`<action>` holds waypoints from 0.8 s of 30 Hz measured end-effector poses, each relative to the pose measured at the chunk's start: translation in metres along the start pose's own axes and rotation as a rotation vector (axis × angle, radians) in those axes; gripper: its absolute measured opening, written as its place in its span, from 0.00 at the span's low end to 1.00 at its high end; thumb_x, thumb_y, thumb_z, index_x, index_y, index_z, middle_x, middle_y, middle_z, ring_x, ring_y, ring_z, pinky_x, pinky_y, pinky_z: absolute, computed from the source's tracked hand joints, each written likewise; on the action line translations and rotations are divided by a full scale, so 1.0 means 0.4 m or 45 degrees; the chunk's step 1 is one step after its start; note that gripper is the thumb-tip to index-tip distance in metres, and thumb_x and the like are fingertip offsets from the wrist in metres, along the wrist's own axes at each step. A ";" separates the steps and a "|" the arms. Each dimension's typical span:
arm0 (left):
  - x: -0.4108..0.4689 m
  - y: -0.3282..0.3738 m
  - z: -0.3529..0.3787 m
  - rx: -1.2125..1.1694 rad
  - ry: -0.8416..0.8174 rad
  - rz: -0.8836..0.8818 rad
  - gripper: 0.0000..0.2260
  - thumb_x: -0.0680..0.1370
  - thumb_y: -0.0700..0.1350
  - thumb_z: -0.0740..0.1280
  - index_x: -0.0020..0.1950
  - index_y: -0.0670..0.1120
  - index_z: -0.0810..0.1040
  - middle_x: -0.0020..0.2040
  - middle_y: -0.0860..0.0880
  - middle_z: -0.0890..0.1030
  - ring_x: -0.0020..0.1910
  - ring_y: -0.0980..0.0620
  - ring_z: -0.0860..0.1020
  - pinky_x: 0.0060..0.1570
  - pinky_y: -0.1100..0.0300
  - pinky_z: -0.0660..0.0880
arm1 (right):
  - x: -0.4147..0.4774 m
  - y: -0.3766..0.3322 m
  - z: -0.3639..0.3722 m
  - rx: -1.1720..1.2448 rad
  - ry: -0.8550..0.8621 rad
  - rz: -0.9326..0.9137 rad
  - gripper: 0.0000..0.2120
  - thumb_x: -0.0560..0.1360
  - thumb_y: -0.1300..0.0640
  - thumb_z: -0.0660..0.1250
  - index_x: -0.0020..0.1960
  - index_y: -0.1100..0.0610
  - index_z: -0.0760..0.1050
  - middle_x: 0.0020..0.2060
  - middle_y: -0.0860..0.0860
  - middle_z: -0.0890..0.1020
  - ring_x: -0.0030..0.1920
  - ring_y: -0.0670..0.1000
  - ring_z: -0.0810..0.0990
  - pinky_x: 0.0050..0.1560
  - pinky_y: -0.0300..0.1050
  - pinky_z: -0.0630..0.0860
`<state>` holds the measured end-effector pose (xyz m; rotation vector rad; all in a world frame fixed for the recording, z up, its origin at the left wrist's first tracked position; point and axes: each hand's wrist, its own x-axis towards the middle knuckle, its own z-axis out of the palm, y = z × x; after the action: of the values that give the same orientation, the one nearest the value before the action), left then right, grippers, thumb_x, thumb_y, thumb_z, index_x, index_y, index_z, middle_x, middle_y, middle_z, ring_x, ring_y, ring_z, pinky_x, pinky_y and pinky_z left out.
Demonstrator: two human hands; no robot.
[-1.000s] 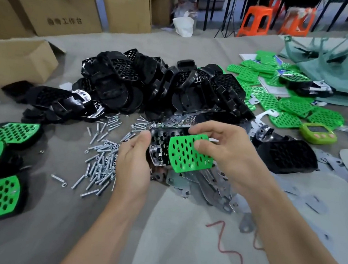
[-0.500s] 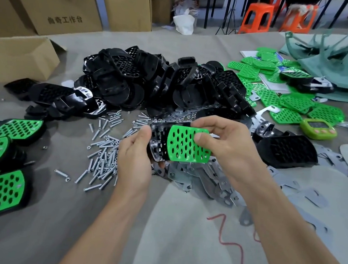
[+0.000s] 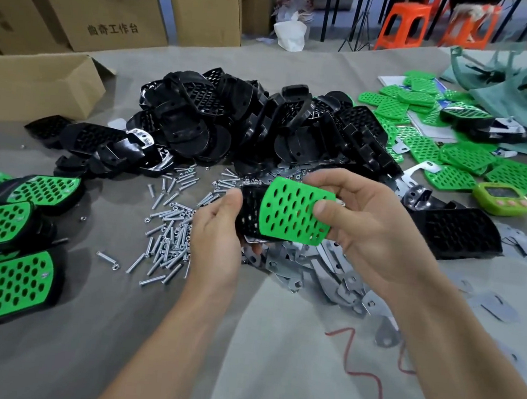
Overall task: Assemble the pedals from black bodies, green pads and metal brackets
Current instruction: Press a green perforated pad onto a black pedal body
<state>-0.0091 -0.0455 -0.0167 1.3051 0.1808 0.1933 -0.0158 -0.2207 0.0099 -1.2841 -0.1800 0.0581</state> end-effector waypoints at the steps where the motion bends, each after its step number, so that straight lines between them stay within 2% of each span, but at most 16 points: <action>1: 0.001 -0.002 0.000 0.031 -0.031 -0.002 0.15 0.78 0.57 0.63 0.37 0.59 0.86 0.32 0.49 0.83 0.29 0.47 0.79 0.23 0.59 0.70 | 0.000 0.004 0.011 -0.120 0.048 -0.053 0.13 0.74 0.73 0.69 0.53 0.58 0.83 0.49 0.59 0.82 0.48 0.59 0.84 0.45 0.54 0.83; 4: 0.002 -0.011 0.000 0.118 -0.008 -0.013 0.13 0.74 0.62 0.66 0.35 0.58 0.85 0.30 0.53 0.79 0.29 0.51 0.77 0.26 0.57 0.70 | -0.003 0.013 0.046 -0.419 0.134 -0.133 0.15 0.73 0.73 0.71 0.47 0.53 0.85 0.44 0.57 0.85 0.44 0.60 0.85 0.44 0.53 0.85; 7: -0.002 -0.018 0.001 0.163 -0.006 0.021 0.14 0.70 0.64 0.67 0.31 0.57 0.81 0.28 0.55 0.75 0.30 0.51 0.75 0.31 0.52 0.71 | -0.010 0.020 0.063 -0.585 0.265 -0.132 0.14 0.73 0.68 0.74 0.46 0.49 0.86 0.37 0.51 0.86 0.39 0.49 0.87 0.34 0.38 0.80; 10: -0.004 -0.017 0.001 0.109 -0.004 0.041 0.12 0.74 0.61 0.67 0.32 0.61 0.84 0.28 0.58 0.78 0.28 0.59 0.77 0.26 0.59 0.73 | -0.016 0.022 0.072 -0.707 0.425 -0.160 0.12 0.72 0.64 0.76 0.45 0.46 0.86 0.33 0.47 0.86 0.37 0.44 0.86 0.32 0.33 0.78; 12: -0.001 -0.021 -0.001 0.106 -0.024 0.044 0.14 0.77 0.57 0.66 0.34 0.58 0.85 0.30 0.56 0.80 0.29 0.59 0.78 0.26 0.63 0.74 | -0.016 0.021 0.073 -0.751 0.513 -0.163 0.11 0.71 0.62 0.77 0.45 0.45 0.86 0.31 0.45 0.85 0.34 0.42 0.85 0.29 0.32 0.76; 14: -0.002 -0.020 0.000 0.101 -0.022 0.039 0.14 0.78 0.56 0.65 0.34 0.59 0.85 0.31 0.56 0.81 0.30 0.58 0.79 0.26 0.63 0.74 | -0.015 0.022 0.077 -0.723 0.558 -0.141 0.12 0.71 0.62 0.77 0.45 0.44 0.87 0.33 0.42 0.85 0.36 0.41 0.85 0.31 0.33 0.78; 18: -0.008 -0.019 0.003 0.118 -0.042 0.086 0.10 0.76 0.58 0.67 0.36 0.68 0.84 0.30 0.60 0.81 0.28 0.63 0.78 0.24 0.65 0.72 | -0.017 0.026 0.088 -0.670 0.617 -0.152 0.13 0.70 0.62 0.78 0.44 0.43 0.87 0.37 0.36 0.85 0.41 0.37 0.85 0.35 0.30 0.79; 20: -0.008 -0.021 -0.001 0.167 -0.129 0.147 0.07 0.73 0.58 0.67 0.40 0.62 0.85 0.32 0.60 0.81 0.31 0.63 0.78 0.28 0.65 0.73 | -0.018 0.030 0.087 -0.653 0.636 -0.162 0.13 0.69 0.61 0.79 0.45 0.43 0.87 0.38 0.36 0.86 0.42 0.37 0.85 0.39 0.30 0.80; 22: -0.008 -0.027 -0.009 0.263 -0.243 0.230 0.09 0.73 0.56 0.68 0.45 0.54 0.85 0.37 0.56 0.83 0.36 0.59 0.80 0.32 0.64 0.75 | -0.020 0.030 0.087 -0.635 0.634 -0.170 0.12 0.69 0.62 0.79 0.45 0.44 0.87 0.38 0.37 0.86 0.43 0.37 0.85 0.40 0.30 0.80; 24: -0.012 -0.030 -0.013 0.398 -0.269 0.313 0.09 0.75 0.56 0.68 0.47 0.52 0.83 0.38 0.54 0.84 0.38 0.56 0.81 0.34 0.63 0.76 | -0.023 0.028 0.087 -0.615 0.610 -0.191 0.13 0.69 0.63 0.80 0.46 0.45 0.88 0.38 0.36 0.86 0.42 0.36 0.85 0.39 0.27 0.78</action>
<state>-0.0144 -0.0448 -0.0295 1.6486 -0.1367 0.2408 -0.0300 -0.1858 0.0079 -1.7200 0.1323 -0.4427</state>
